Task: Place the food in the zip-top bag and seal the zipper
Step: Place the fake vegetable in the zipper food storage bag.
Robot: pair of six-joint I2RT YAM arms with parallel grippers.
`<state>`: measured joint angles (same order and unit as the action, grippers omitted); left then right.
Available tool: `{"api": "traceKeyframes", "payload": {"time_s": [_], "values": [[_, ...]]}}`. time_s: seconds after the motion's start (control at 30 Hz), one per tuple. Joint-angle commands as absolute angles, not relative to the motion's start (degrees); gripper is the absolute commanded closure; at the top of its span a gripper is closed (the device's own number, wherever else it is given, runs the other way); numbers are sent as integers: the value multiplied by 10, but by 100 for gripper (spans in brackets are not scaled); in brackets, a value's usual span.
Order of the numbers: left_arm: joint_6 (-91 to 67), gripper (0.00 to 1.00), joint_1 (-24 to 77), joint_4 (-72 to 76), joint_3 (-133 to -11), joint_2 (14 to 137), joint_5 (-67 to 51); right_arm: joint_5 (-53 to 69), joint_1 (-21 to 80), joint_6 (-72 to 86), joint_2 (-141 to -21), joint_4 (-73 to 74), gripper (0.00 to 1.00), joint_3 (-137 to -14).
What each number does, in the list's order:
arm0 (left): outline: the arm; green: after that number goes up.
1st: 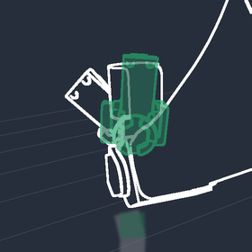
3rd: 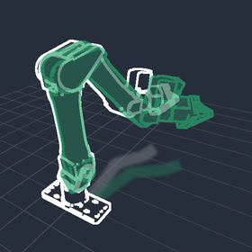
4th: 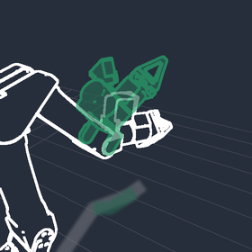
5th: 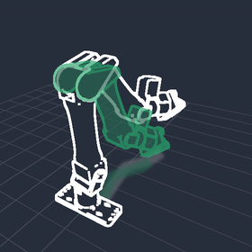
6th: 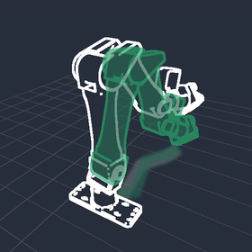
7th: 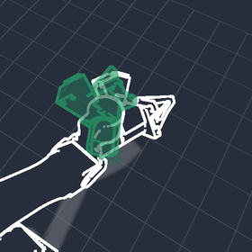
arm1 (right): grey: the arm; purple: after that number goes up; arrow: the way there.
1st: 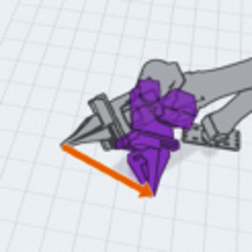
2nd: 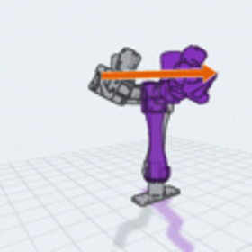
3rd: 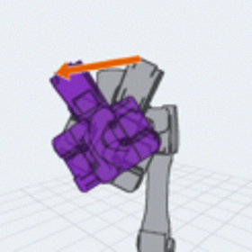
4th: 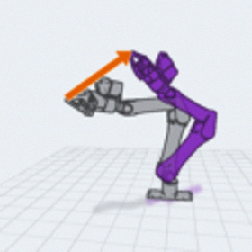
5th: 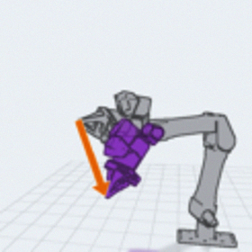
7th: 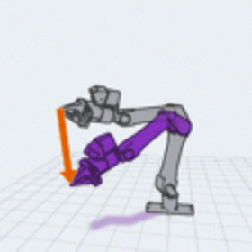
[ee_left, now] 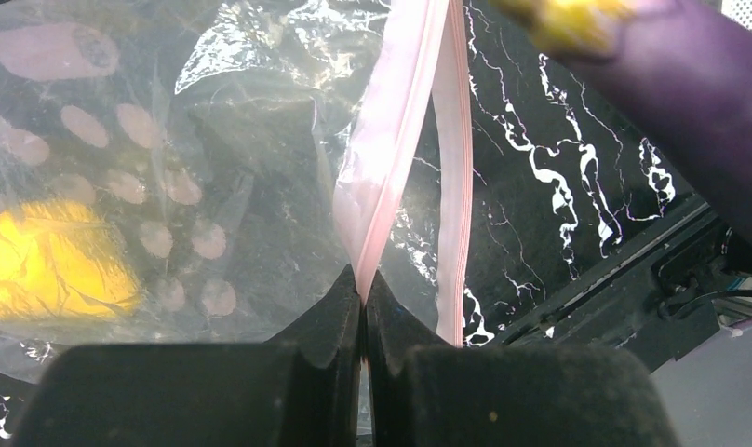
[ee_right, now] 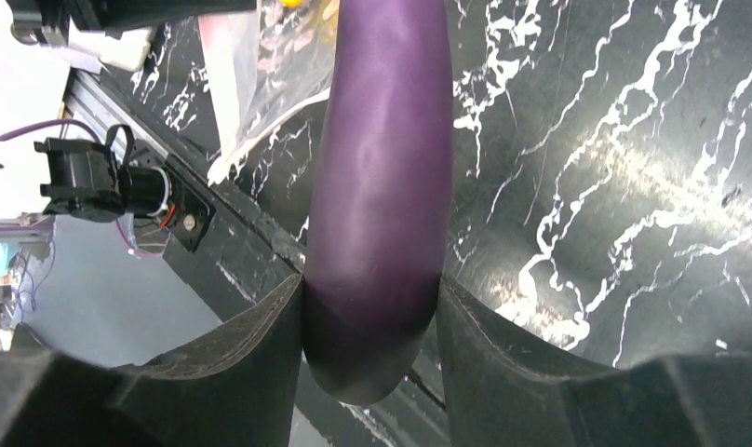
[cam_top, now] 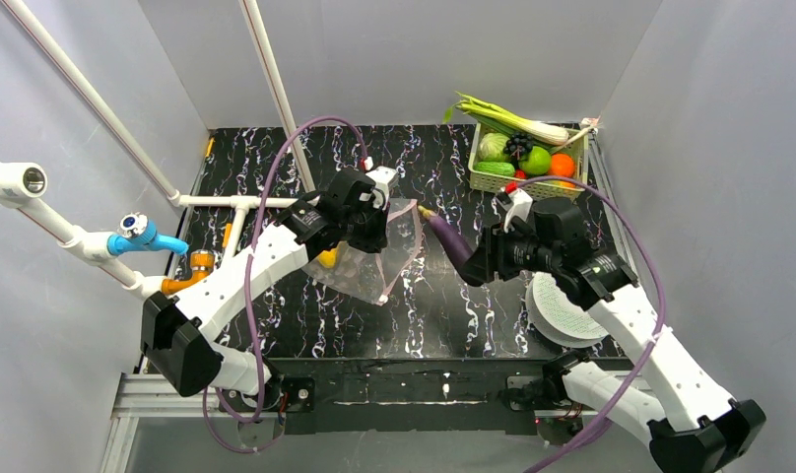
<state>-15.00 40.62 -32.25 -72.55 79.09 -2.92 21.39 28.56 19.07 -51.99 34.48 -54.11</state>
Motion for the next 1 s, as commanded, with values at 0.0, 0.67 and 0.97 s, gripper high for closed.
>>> {"api": "traceKeyframes", "payload": {"time_s": [0.0,0.67,0.97], "values": [[-148,100,406,-335,-732,796,-19,220,294,190,-491,412,99,-558],[-150,100,406,-322,-726,798,-55,232,369,263,-570,300,99,-571],[-151,100,407,-306,-716,779,-70,227,378,315,-698,245,99,-641]]}}
